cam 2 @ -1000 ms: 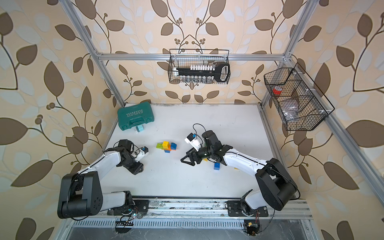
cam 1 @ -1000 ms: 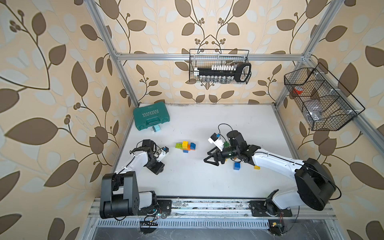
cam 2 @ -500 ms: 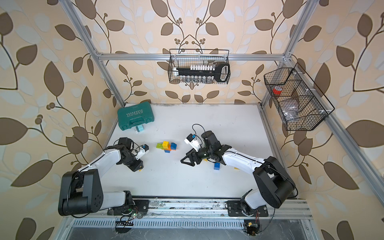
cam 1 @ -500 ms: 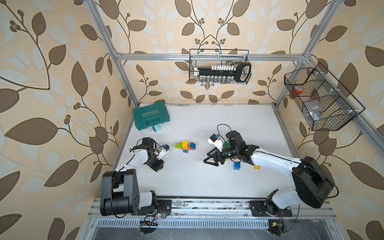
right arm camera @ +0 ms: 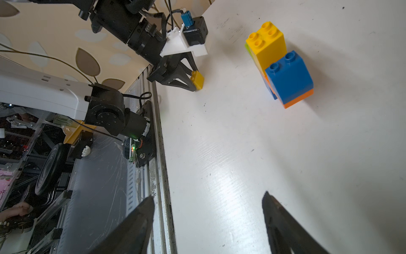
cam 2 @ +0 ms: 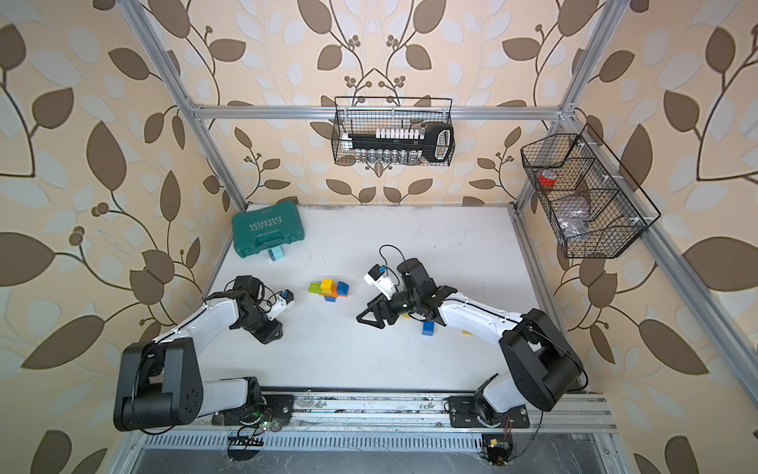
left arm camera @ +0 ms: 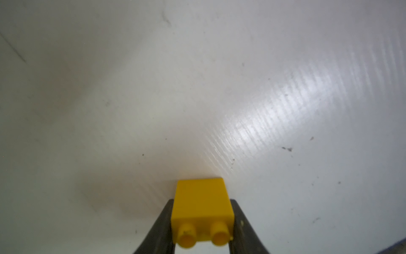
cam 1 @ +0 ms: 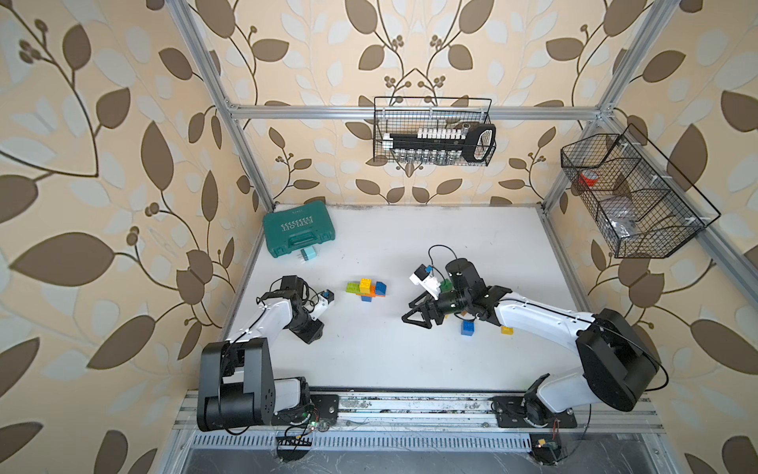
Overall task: Assemble a fork with lego
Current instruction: Pick up the lego brick from the center of the board.
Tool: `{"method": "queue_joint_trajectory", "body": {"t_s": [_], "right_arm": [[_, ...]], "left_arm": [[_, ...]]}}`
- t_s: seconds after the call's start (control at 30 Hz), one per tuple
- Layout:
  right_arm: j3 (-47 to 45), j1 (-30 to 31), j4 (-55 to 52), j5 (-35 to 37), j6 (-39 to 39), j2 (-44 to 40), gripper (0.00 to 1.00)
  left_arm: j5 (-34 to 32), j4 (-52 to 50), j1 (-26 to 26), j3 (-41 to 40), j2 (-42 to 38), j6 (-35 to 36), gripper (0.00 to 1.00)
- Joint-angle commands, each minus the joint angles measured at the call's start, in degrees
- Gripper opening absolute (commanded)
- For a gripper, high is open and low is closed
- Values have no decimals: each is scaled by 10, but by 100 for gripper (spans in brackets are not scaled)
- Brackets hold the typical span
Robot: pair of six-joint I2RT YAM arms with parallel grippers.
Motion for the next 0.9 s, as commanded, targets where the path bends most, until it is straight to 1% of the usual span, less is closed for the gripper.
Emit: {"method": "queue_joint_trajectory", "body": {"t_s": [0.0, 0.17, 0.2, 0.27, 0.33, 0.4, 0.5, 0.53, 0.57, 0.6, 0.7, 0.77, 0.8, 0.83, 0.87], "right_arm": [[14, -2, -5, -6, 4, 13, 79], [18, -5, -14, 7, 9, 22, 79], [19, -7, -14, 12, 16, 24, 79], [13, -16, -2, 32, 40, 24, 80], [1, -33, 28, 20, 77, 23, 82], [9, -46, 28, -15, 101, 31, 84], [28, -48, -1, -14, 115, 47, 87], [30, -47, -11, -1, 116, 47, 95], [33, -45, -22, 11, 117, 46, 99], [43, -44, -51, 16, 115, 50, 99], [98, -30, -162, 67, 120, 69, 99], [105, -18, -173, 98, 147, 64, 99], [104, -6, -175, 138, 160, 53, 99], [94, 4, -160, 155, 164, 36, 99], [80, 7, -136, 146, 177, 22, 99]], "left_arm": [[-1, -7, 8, 2, -5, 10, 31], [9, -16, 8, 11, -1, 18, 18], [10, -19, 8, 16, -3, 20, 13], [20, -29, 8, 32, -9, 23, 5], [39, -42, 7, 56, -15, 23, 0], [46, -51, -1, 76, -22, 24, 0], [50, -66, -24, 108, -31, 24, 0], [52, -71, -30, 117, -38, 23, 0], [53, -75, -35, 125, -41, 24, 0], [51, -76, -43, 131, -47, 22, 0], [49, -70, -59, 141, -63, 8, 0], [46, -62, -73, 139, -72, 6, 0], [41, -58, -80, 139, -75, 6, 0], [37, -54, -85, 139, -78, 6, 0], [36, -51, -90, 140, -82, 8, 0]]}}
